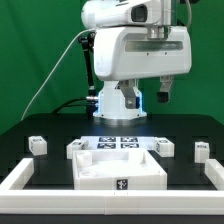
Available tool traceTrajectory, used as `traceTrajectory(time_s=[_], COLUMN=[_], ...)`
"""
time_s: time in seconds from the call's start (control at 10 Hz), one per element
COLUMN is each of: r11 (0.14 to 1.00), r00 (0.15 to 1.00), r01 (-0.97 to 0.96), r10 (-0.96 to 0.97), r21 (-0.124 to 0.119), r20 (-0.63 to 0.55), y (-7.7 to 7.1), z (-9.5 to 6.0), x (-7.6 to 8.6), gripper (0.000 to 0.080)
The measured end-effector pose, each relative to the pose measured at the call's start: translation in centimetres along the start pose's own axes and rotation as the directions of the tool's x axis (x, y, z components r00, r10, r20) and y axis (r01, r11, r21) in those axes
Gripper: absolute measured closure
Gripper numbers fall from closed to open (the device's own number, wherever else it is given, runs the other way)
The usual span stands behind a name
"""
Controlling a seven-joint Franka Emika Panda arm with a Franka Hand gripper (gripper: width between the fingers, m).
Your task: Assemble one leg
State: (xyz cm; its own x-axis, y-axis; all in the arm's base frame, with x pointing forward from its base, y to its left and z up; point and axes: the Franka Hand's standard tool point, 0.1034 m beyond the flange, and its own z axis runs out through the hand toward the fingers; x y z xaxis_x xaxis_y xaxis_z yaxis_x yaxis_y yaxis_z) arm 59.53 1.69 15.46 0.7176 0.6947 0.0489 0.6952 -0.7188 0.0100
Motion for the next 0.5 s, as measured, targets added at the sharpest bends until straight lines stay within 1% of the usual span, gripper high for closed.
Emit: traceTrajectory(time_s=[0.5], r11=[1.000], r00=[1.000], r01=[0.000], r10=[0.000], r21=[0.001], r20=[0.001], y=[-0.02], z=[0.07], x=[-0.02], gripper=[0.0150])
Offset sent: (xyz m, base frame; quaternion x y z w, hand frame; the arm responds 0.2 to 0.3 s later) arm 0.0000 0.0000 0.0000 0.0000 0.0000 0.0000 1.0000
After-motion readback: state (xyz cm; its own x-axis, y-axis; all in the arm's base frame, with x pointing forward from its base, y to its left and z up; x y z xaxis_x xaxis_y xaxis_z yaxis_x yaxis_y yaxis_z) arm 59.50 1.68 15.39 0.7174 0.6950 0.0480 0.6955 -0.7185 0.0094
